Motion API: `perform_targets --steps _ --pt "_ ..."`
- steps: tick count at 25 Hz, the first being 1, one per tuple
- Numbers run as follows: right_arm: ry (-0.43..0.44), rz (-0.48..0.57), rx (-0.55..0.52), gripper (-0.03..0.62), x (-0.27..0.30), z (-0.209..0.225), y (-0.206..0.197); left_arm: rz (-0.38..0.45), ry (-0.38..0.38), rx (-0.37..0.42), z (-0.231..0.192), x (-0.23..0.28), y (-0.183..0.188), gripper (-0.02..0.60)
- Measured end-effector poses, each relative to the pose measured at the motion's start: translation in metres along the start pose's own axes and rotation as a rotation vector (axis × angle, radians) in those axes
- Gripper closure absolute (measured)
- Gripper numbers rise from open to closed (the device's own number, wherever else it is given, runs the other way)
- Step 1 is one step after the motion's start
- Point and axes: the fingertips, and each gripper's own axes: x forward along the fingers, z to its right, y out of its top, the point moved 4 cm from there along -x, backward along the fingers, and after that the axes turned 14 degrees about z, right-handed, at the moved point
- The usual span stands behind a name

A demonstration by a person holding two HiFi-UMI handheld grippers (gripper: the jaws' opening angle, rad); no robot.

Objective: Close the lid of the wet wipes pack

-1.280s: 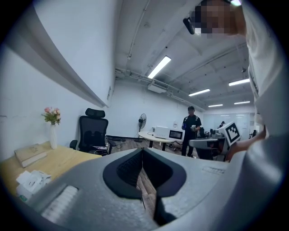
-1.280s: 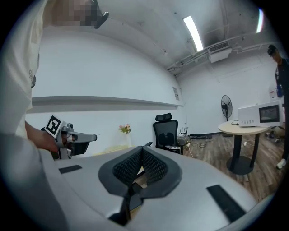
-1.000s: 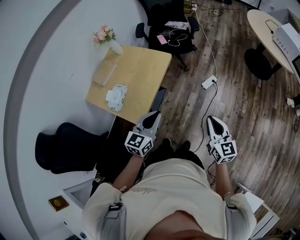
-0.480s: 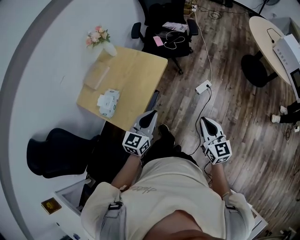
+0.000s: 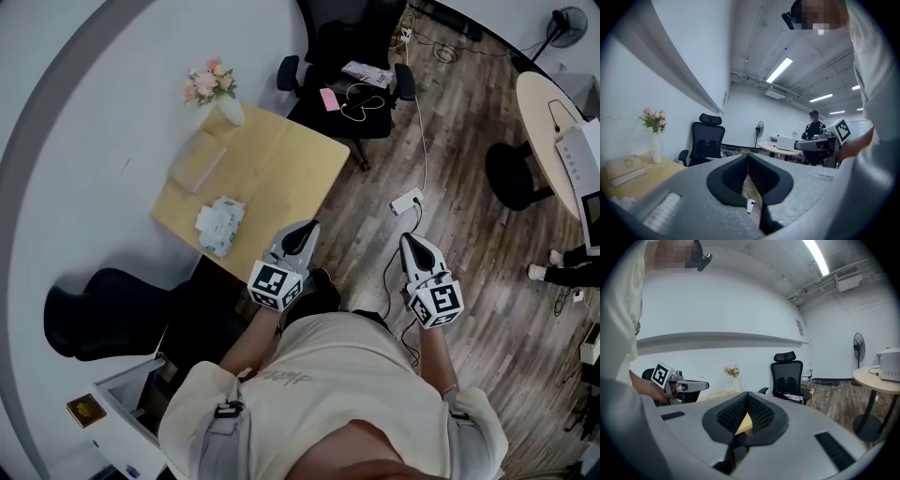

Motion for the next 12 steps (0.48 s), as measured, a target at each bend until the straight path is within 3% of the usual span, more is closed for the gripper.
perform_targets --steps 12 --pt "0.278 -0.008 -0.015 0.592 0.152 -0.044 0.0 0.03 0.219 0.006 -0.102 -0.022 0.013 0.563"
